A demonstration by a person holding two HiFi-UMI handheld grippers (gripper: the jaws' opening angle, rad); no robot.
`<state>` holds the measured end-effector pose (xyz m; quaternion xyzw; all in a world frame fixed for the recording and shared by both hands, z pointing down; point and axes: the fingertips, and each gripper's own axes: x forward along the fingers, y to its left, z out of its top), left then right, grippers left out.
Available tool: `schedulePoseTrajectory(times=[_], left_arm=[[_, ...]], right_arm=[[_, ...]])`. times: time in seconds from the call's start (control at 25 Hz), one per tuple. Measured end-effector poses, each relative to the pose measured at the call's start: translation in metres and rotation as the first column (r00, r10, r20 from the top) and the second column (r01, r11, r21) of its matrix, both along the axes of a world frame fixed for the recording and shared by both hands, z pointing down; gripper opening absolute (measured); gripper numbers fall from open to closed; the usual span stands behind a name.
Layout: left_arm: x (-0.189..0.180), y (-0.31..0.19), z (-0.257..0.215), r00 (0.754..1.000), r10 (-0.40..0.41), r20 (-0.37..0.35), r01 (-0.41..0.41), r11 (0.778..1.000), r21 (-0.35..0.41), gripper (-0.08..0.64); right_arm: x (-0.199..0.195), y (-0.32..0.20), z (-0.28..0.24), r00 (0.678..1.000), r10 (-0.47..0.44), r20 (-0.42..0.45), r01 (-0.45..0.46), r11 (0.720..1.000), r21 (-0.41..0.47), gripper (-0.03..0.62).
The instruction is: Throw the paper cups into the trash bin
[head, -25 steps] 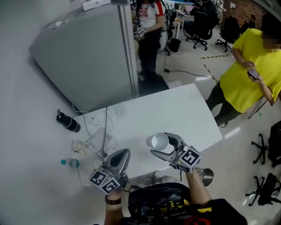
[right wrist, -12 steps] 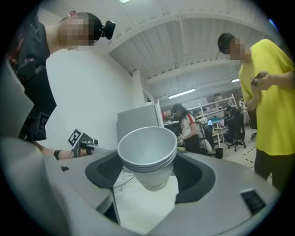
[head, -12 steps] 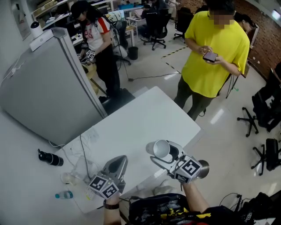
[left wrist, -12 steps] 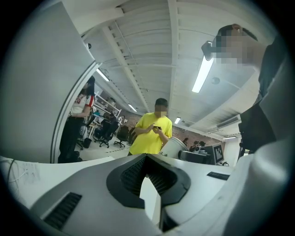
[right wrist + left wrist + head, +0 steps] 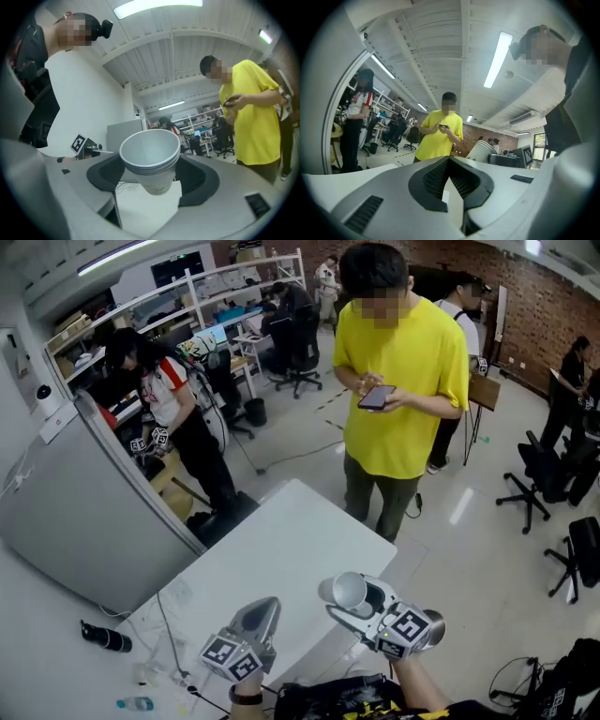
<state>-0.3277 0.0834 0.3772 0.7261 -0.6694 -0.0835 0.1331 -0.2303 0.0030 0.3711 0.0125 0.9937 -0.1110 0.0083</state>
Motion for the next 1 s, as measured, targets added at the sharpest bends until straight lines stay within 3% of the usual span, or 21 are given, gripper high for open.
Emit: schedulePoseTrajectory(times=[0.2,0.4,0.6,0.88,1.0], left_arm=[[0.042,-0.055,0.0,0.994,0.112,0.016,-0.112,0.994,-0.006,0.0],[0.073,-0.101,-0.008,0.974,0.226,0.024,-0.225,0.974,-0.006,0.0],[0.088,-0.138,-0.005,0.942,0.334,0.027,-0.334,0.943,-0.009,0.0],[0.102,-0.183,0.002,0.875,0.483,0.014,-0.483,0.875,0.018,0.0],[0.098,-0.195,0.004,0.856,0.518,0.005,-0.518,0.855,0.03,0.0]], right_arm=[[0.051,-0.057,-0.006,0.988,0.152,0.029,-0.153,0.988,0.009,0.356],[0.098,-0.094,-0.015,0.953,0.304,0.022,-0.304,0.952,0.021,0.356],[0.115,-0.119,-0.025,0.914,0.406,0.022,-0.406,0.912,0.05,0.356],[0.134,-0.142,-0.033,0.828,0.559,0.046,-0.561,0.826,0.051,0.356],[0.132,-0.148,-0.031,0.808,0.588,0.036,-0.589,0.806,0.057,0.356]])
